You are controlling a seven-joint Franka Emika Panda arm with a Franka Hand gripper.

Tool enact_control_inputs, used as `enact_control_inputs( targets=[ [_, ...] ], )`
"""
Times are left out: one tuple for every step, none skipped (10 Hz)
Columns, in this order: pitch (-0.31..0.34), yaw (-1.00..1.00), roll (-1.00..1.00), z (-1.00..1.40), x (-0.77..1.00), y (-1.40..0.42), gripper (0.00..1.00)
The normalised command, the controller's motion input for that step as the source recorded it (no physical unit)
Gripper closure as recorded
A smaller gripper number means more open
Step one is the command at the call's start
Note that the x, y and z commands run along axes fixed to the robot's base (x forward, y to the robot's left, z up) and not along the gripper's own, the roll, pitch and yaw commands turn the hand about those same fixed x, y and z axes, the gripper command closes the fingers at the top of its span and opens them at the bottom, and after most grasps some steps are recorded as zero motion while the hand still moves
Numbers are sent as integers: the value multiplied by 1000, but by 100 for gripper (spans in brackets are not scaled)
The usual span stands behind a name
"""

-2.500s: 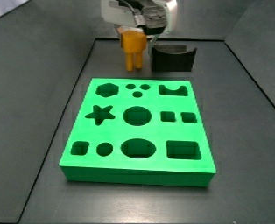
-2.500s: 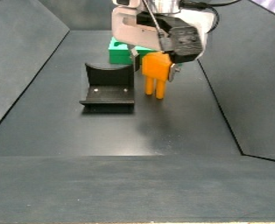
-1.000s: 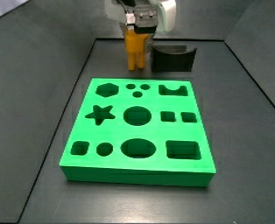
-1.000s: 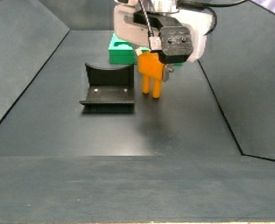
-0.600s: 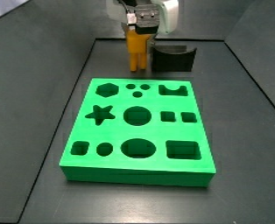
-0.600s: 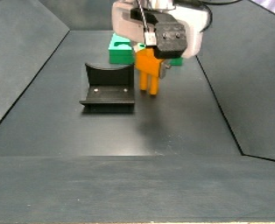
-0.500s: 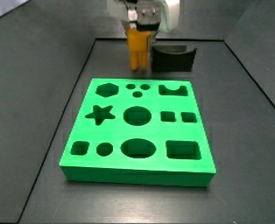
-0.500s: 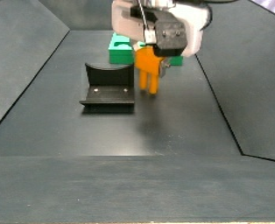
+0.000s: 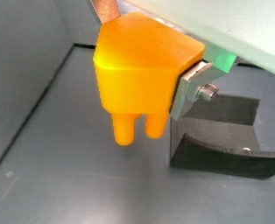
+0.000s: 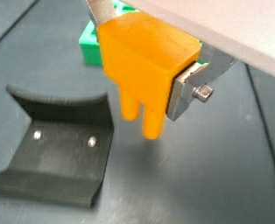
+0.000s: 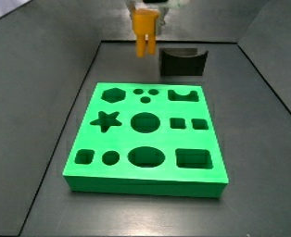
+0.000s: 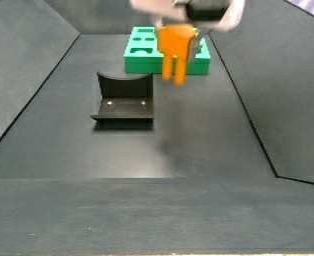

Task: Pick up the 3 prong object. Move up. Move to above the board. Insert the 3 prong object.
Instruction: Move to above the board.

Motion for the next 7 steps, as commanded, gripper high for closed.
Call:
enact_control_inputs(
  targets=[
    [-220, 135, -217, 1000, -325, -293, 100],
    [-183, 103, -206, 1000, -311, -278, 100],
    [-67, 52, -166, 1000, -283, -256, 100],
    [-27, 40, -150, 1000, -269, -246, 100],
    [20, 22, -133, 1000, -237, -216, 100],
    [30, 11, -129, 1000, -221, -202, 100],
    [27, 7, -126, 1000, -207, -182, 100]
  ],
)
